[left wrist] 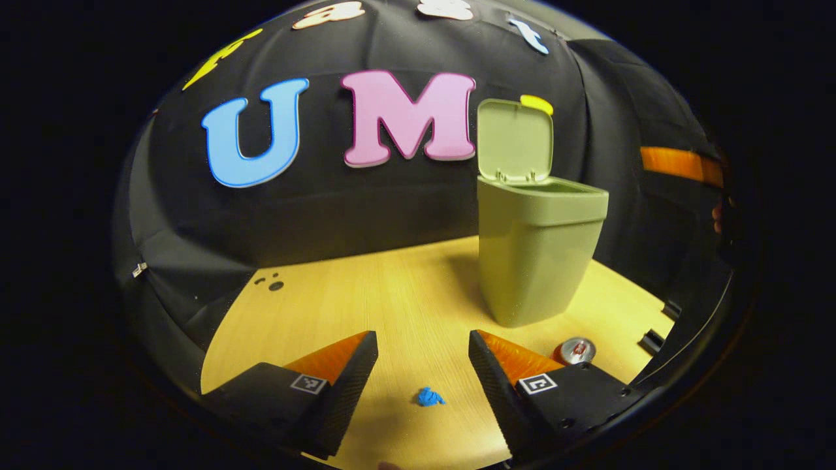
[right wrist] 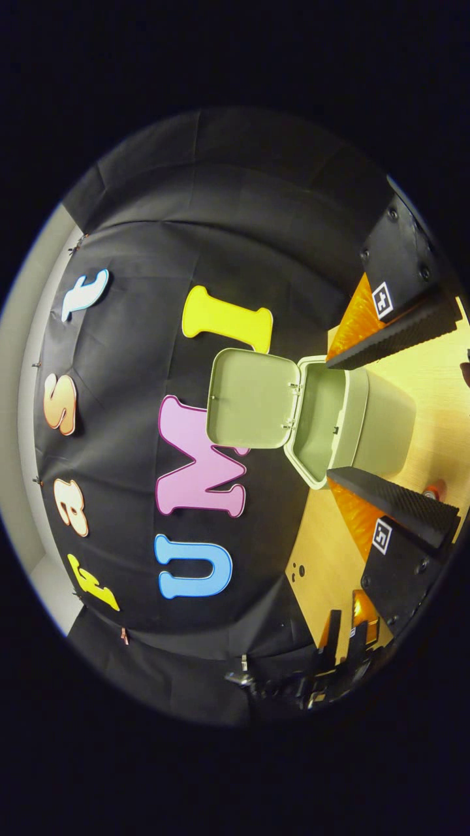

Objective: Press the lid of the desktop garbage bin to open it, pick up the crumpled paper on the desktop and throw it into the bin, then pick up the pop can on the desktop and drop it into the bin, and finally close the garbage bin lid.

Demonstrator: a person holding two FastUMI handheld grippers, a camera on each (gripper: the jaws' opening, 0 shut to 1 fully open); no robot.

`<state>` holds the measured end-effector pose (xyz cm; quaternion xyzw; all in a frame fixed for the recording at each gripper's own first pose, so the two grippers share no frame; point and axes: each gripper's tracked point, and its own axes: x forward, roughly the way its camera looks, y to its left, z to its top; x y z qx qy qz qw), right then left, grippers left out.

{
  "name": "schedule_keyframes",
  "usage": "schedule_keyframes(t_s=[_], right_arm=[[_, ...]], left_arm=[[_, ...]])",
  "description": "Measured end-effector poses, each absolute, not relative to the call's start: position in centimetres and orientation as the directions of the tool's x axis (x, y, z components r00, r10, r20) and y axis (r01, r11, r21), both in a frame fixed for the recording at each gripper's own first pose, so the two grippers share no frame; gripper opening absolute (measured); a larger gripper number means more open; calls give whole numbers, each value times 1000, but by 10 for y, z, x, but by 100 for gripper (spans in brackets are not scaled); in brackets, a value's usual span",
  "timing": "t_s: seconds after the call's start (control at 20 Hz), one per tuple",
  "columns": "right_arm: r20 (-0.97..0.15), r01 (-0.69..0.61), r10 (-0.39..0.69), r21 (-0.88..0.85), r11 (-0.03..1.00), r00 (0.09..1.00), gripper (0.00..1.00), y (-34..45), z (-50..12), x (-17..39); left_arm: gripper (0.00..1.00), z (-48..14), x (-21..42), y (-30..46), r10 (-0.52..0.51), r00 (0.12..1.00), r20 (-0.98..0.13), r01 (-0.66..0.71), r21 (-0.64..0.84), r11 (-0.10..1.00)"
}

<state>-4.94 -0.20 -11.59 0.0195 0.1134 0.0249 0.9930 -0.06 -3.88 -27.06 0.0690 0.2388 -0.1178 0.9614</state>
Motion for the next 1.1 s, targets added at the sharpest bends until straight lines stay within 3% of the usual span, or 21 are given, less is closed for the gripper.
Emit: schedule_keyframes(t_s=[0.45, 0.9, 1.05, 1.1], right_arm=[[-260, -5, 19, 55, 998, 965, 94, -7, -123, -67], [-307, -22, 40, 64, 998, 951, 94, 9, -137, -74], [-316, -27, 43, 55, 998, 948, 94, 12, -141, -78], [-320, -29, 44, 50, 998, 946, 94, 13, -142, -80]], left_arm=[[81, -390, -8, -31, -163, 711, -684, 283, 67, 957], [70, -440, -2, -28, -155, 623, -766, 315, 64, 947], [60, -451, -1, -31, -167, 593, -788, 332, 50, 942], [48, -448, 0, -33, -176, 596, -783, 336, 44, 941]])
